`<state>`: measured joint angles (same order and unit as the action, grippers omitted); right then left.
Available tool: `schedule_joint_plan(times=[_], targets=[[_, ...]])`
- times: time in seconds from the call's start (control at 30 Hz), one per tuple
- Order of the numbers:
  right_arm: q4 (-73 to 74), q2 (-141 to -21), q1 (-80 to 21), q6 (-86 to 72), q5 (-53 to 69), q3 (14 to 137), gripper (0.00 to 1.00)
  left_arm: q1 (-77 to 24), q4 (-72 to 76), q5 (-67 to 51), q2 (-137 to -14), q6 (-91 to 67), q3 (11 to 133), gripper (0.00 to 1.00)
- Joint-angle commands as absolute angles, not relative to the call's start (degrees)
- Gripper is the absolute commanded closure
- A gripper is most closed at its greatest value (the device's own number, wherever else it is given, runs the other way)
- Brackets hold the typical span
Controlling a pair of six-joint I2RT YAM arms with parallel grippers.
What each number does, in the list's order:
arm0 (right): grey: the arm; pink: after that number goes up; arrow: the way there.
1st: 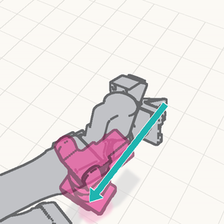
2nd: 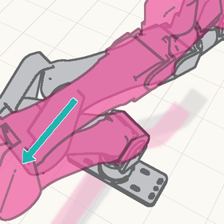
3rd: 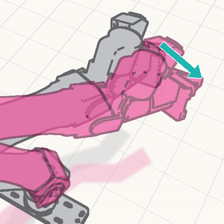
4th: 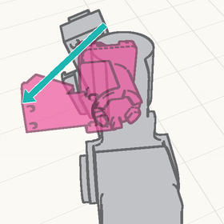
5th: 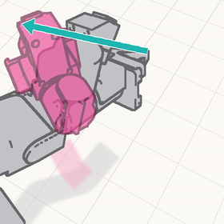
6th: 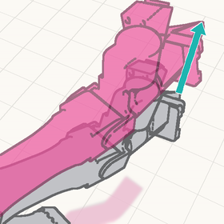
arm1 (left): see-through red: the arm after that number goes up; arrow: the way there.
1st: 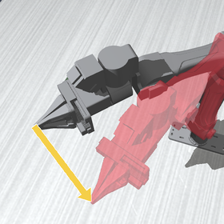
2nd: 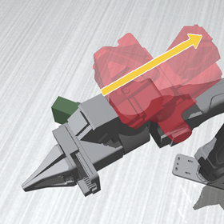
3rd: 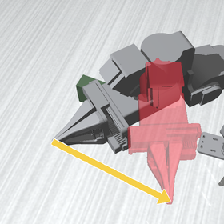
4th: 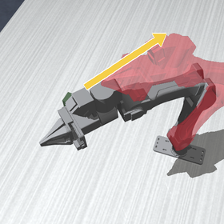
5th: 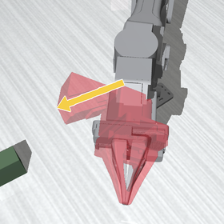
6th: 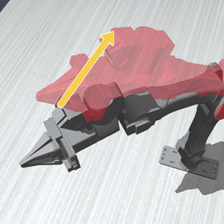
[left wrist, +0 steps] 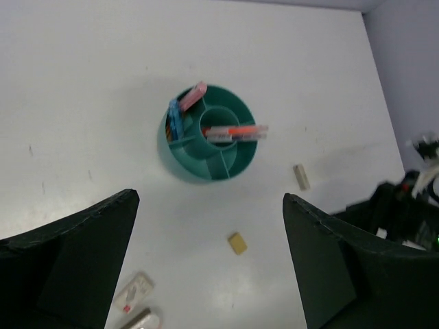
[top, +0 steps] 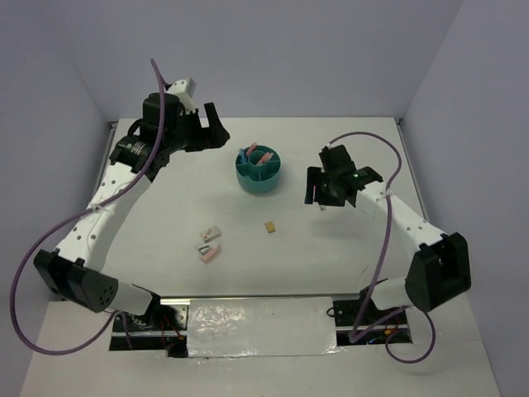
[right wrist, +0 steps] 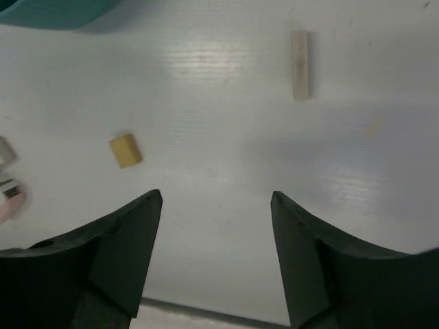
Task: Sort the stationery into containers
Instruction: Pick up the object from the center of the board.
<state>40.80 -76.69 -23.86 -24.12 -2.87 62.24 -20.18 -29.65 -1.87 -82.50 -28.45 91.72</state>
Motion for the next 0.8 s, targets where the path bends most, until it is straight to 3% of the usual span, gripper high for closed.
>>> schedule_joint_plan(times=[0.0,0.1,0.23,0.6,0.77], targets=[[31.3,-81.11,-20.84,-20.58,-3.96,62.57,0.34,-20.3,-41.91,-3.52,-78.85,-26.11,90.71,0.01],[31.91,-88.05,-17.85,-17.6,-3.17,65.74,0.44,-20.3,-46.13,-2.2,-74.99,-25.84,88.25,0.01],[33.3,-95.08,-15.21,-13.11,-1.33,69.86,0.51,-20.3,-47.99,-3.95,-71.37,-25.75,83.94,0.01],[34.8,-106.34,-14.85,-8.79,-4.39,74.44,0.5,-20.3,-52.12,-6.77,-68.38,-21.98,79.63,0.01],[33.67,-108.72,-14.85,-9.58,-2.73,74.09,0.59,-20.3,-53.08,-6.86,-67.94,-21.8,80.24,0.01]])
